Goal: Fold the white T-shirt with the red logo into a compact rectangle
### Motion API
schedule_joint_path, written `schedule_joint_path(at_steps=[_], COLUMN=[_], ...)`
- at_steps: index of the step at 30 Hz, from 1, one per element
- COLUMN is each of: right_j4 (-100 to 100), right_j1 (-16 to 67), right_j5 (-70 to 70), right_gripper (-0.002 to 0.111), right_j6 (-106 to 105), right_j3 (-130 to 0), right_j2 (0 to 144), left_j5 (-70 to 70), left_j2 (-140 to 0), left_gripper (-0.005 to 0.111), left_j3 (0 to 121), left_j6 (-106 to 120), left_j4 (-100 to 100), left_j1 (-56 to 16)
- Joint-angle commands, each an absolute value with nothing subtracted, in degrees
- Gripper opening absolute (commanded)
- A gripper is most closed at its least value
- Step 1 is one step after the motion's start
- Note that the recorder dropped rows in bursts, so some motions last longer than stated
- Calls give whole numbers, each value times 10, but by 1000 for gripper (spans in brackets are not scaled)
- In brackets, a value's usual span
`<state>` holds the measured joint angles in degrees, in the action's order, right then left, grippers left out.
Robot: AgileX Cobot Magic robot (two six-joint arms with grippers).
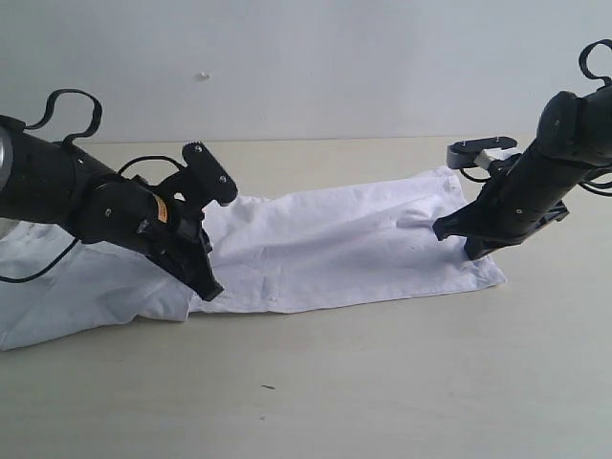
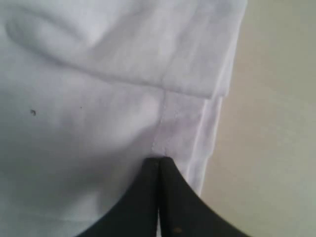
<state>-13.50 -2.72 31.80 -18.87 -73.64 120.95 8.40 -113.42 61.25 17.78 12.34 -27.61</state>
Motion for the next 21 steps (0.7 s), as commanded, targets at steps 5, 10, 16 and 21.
schedule_joint_path(at_steps=[5, 10, 16, 21], right_j4=[-135, -144, -137, -117], right_j1=[-26, -26, -26, -26], right_j5=[327, 345, 379, 416], right_gripper=[0, 0, 0, 0], right_j6=[-198, -198, -198, -193], right_j3=[-746, -746, -746, -746], right_j2=[1173, 1176, 1212, 1227], left_j5=[119, 145, 201, 220], left_j2=[-1067, -1074, -1110, -1128], left_gripper=[32, 30, 30, 30], left_j3=[617, 613, 613, 613], left_j6=[63, -29, -65, -67], left_j4=[117, 117, 113, 112], left_j1=[-202, -135, -87, -73])
